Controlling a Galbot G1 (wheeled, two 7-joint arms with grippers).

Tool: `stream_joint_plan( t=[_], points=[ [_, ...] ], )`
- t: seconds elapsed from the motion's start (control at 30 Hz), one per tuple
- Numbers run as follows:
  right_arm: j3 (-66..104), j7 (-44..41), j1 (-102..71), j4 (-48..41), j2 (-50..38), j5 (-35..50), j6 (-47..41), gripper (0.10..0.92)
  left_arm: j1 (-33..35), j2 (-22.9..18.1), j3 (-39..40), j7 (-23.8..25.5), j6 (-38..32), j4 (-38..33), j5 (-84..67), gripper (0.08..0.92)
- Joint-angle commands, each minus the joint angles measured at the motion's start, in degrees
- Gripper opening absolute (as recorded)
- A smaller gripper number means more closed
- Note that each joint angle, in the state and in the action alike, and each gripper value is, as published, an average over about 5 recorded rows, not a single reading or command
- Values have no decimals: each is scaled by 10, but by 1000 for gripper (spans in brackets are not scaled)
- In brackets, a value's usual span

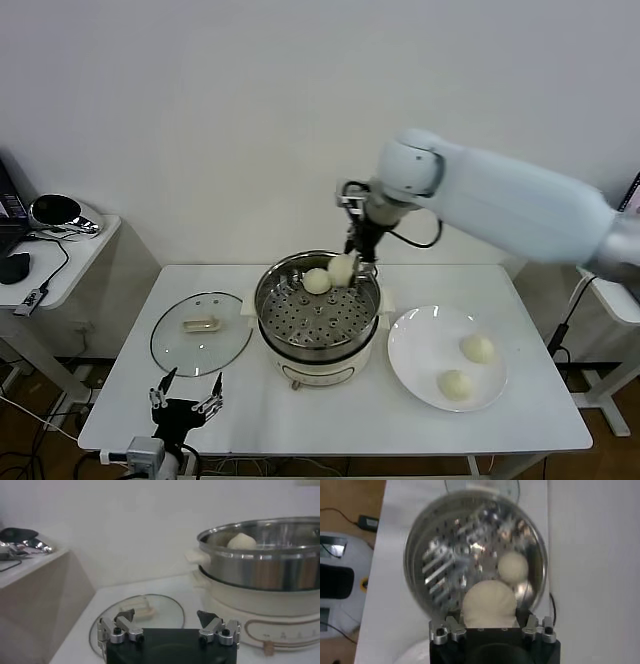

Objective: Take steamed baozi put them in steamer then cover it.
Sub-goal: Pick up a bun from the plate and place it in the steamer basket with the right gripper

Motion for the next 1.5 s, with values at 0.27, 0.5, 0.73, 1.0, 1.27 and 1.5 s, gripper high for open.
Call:
stream_joint_plan(
  t=[0.27, 0.5, 0.73, 1.0, 1.27, 1.5],
  points=[
    [-8, 11, -106, -186, 197, -29, -7, 679, 3, -1, -5, -2, 1, -15, -1, 823],
    [-1, 14, -124, -199, 200, -48, -2, 679, -2, 0, 1, 0, 1, -10, -1, 823],
    [15, 23, -139, -217, 208, -65, 7, 679, -2, 0, 0, 1, 1, -7, -2, 823],
    [22, 23, -140, -224, 214, -71, 11, 679, -2, -1, 3, 1, 1, -5, -2, 823],
    [32, 28, -143, -215, 205, -71, 12, 717, -1, -1, 3, 1, 1, -8, -1, 823],
    [53, 11, -124, -172, 154, -64, 13, 820, 0, -3, 5, 2, 1, -7, 1, 823]
  ],
)
